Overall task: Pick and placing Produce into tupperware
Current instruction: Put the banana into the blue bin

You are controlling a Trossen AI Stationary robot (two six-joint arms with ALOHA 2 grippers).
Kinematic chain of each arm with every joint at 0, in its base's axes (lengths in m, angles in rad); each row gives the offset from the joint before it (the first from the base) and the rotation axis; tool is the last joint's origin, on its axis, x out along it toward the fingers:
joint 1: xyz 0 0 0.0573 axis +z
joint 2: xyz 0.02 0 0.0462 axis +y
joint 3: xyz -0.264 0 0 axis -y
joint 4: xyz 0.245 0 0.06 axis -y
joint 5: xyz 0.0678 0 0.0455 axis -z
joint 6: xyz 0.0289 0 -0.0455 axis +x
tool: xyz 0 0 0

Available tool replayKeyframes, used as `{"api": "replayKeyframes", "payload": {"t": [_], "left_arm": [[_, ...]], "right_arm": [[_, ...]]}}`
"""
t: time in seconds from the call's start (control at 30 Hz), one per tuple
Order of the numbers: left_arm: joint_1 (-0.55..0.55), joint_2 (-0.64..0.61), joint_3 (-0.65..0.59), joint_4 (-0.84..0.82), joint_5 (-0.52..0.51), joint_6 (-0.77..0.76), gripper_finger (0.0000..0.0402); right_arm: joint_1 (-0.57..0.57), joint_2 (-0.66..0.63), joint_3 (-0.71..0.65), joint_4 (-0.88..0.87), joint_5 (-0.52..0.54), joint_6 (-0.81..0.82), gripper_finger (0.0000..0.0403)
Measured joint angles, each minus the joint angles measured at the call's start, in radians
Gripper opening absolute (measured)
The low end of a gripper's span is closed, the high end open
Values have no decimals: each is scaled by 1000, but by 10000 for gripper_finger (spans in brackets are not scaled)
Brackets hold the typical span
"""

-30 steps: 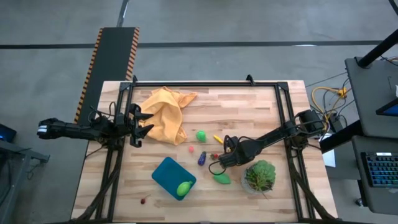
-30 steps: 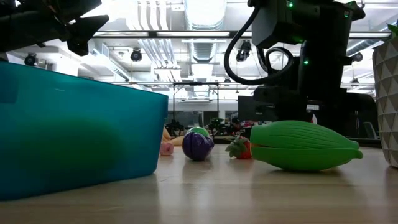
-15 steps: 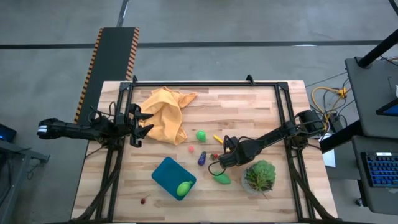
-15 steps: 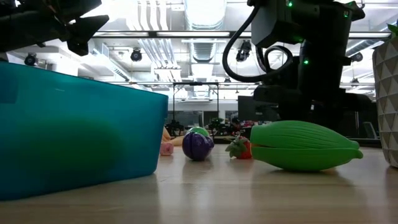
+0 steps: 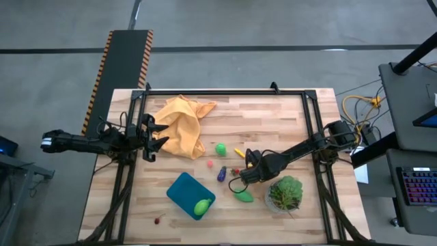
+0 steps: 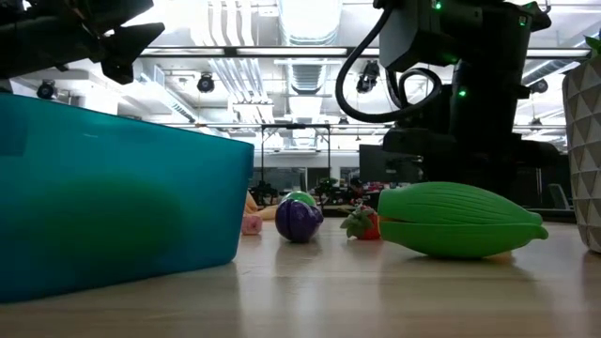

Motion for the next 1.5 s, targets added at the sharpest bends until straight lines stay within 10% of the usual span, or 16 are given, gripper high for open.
{"api": "replayKeyframes", "payload": {"t": [1.0,1.5], "left_arm": [[0,0,0,0,0,-7,206],[0,0,0,0,-25,-5,206]], "right_arm": [[0,-4,80,60,116,-196,146],[4,-6,266,304,168,-755,145]]}}
